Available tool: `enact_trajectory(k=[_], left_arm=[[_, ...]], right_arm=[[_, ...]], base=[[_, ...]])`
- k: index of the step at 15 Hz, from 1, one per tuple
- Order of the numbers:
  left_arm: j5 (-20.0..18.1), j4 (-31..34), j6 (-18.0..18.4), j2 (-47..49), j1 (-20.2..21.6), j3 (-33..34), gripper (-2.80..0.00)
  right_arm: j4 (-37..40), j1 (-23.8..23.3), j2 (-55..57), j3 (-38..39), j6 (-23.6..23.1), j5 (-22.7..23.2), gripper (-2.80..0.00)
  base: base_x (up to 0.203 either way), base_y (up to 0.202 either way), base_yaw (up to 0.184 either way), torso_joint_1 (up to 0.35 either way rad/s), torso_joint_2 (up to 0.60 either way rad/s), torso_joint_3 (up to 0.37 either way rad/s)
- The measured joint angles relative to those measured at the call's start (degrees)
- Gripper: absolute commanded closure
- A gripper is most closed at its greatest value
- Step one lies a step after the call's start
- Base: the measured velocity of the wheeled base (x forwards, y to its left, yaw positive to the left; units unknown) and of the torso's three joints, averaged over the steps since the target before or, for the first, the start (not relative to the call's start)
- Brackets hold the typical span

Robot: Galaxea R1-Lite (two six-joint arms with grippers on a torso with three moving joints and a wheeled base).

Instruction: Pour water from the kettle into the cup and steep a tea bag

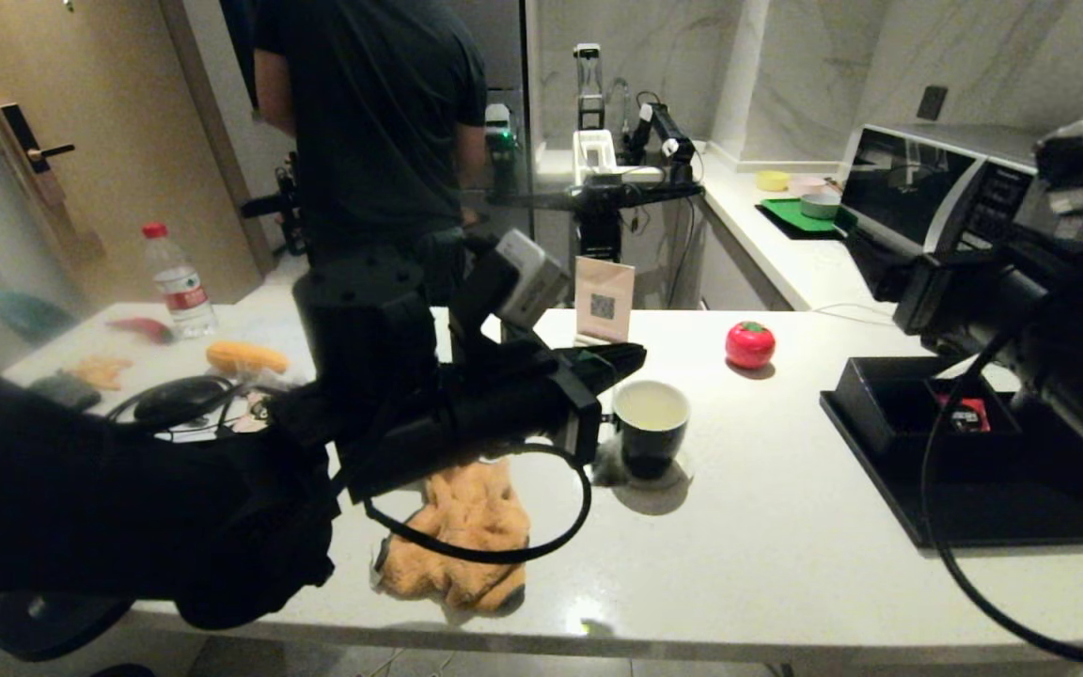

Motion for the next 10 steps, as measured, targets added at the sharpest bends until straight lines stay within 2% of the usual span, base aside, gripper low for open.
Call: enact_trajectory(k=[10], left_arm=[[0.0,-0.6,-0.2,0.3,0.0,0.1,0.00]], right_arm=[[-5.1,-4.3,-1.5,2.4,0.1,0.5,0.00]], base=[[0.000,0.000,0.000,0.000,0.00,0.000]])
